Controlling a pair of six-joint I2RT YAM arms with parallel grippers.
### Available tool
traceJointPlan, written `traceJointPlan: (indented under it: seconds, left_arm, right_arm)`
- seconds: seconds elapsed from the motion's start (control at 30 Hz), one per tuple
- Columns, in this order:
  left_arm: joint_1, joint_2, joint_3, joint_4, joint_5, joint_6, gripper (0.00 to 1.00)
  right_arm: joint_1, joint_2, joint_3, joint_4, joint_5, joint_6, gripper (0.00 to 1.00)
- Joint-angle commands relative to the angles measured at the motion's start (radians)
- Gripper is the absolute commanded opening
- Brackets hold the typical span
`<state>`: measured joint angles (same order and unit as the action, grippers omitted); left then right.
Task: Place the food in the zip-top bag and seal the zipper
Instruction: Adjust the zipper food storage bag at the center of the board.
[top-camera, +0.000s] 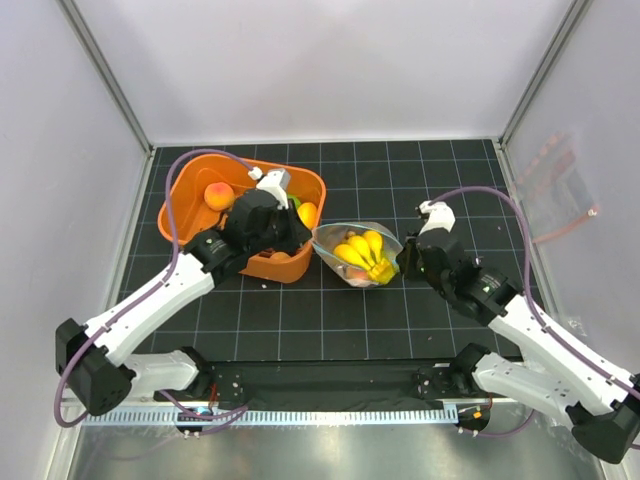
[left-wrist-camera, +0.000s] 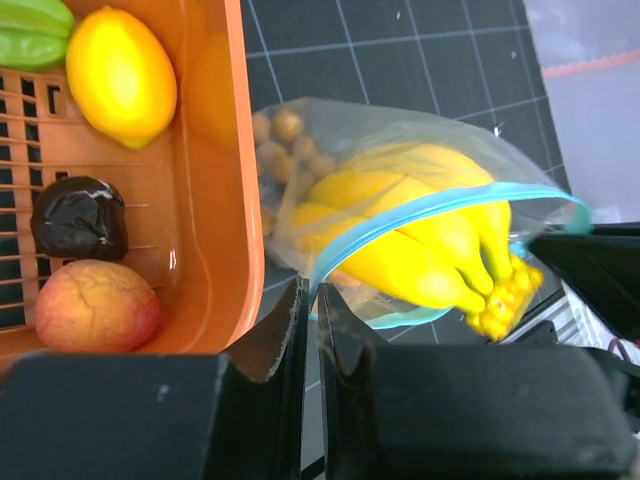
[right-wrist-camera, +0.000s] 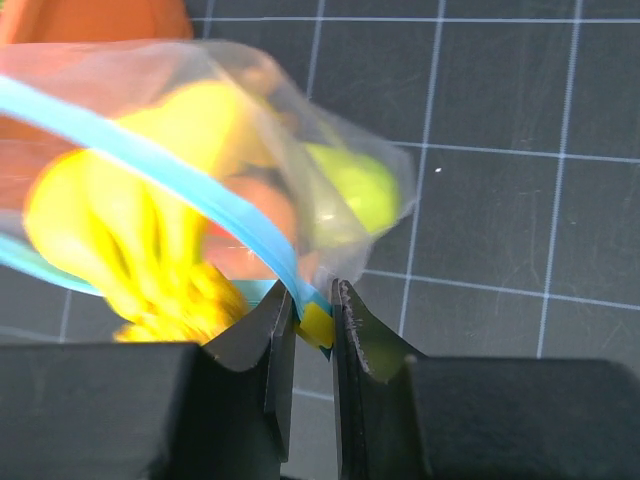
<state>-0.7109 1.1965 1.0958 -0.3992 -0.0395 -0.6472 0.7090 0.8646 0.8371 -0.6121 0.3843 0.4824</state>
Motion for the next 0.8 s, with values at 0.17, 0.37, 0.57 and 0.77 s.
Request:
traceJointPlan:
  seconds: [0.17,0.37,0.57,0.77]
  left_arm:
    - [0.017,0.023,0.036,0.039,0.061,-0.002,0.11]
    - [0.021,0.012,0.023,0.066,0.098,0.0,0.14]
    - [-0.024,0.04,0.038,0.086,0.202,0.066,0.86]
    - [-0.127,0.051,0.059,0.092,0.07,0.181,0.91]
  right_arm:
    - [-0.005,-0.065,0.134,-0.08,-0.065,-0.022,0.01]
    - [-0.003,-0.026,0.155,-0.072,-0.061,-0.016,0.01]
    - [-0.005,-0.013,0.151,-0.055,-0.019,-0.002,0.01]
    - [-0.005,0.011,0.151,-0.049,0.014,0.004,0.01]
